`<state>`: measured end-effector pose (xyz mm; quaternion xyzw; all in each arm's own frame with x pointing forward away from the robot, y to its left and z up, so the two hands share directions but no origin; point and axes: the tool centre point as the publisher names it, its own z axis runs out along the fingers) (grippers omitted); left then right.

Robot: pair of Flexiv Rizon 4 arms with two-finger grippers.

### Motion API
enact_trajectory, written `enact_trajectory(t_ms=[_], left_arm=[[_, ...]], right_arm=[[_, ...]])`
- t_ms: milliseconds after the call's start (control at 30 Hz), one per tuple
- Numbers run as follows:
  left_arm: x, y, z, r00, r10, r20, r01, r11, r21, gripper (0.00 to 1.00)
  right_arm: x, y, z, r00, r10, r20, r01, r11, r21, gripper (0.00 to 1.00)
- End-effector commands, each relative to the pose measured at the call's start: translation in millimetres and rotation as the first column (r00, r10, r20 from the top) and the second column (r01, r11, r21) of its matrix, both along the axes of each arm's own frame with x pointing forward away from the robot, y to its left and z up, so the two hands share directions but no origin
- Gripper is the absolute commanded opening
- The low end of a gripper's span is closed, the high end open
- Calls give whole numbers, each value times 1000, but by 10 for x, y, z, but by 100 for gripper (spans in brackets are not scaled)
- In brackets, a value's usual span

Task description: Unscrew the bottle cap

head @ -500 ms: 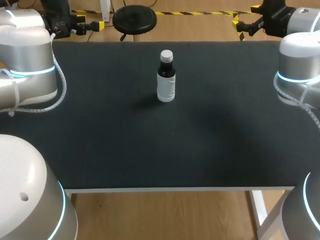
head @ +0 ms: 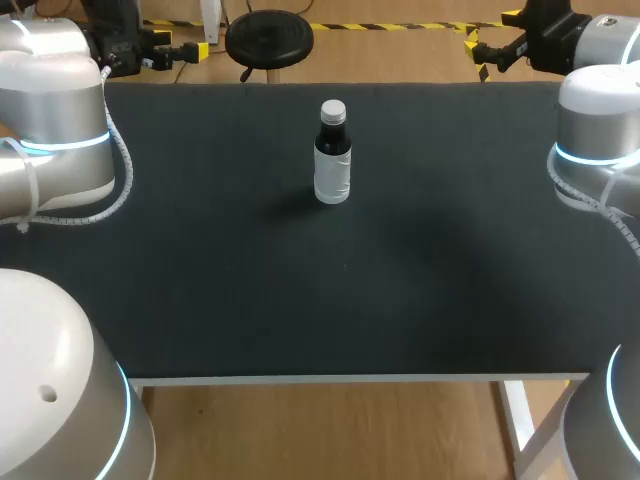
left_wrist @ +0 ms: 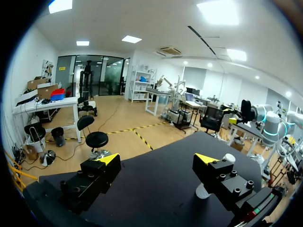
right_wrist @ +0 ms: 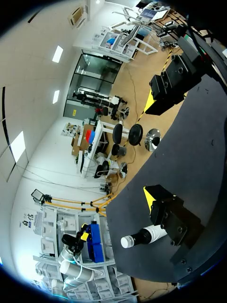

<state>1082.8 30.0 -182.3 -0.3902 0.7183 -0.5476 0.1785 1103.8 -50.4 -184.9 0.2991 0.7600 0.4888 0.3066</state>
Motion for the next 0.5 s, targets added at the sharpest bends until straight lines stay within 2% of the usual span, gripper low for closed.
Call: enact_trajectory(t_ms=[33, 233, 367, 500], left_arm=[[5, 1, 0, 1000, -1, -2, 1, 1000, -1, 100], [5, 1, 0, 1000, -1, -2, 1, 1000, -1, 100], [-27, -48, -32, 996, -92, -5, 92, 995, -33, 100], [-60, -81, -76, 981, -194, 20, 195, 978, -71, 100]], right_arm=[[3, 0, 7, 1000, 0, -3, 0, 1000, -2, 100], [3, 0, 7, 1000, 0, -3, 0, 1000, -2, 100], [3, 0, 7, 1000, 0, -3, 0, 1000, -2, 100], [3, 0, 7, 1000, 0, -3, 0, 1000, -2, 100]])
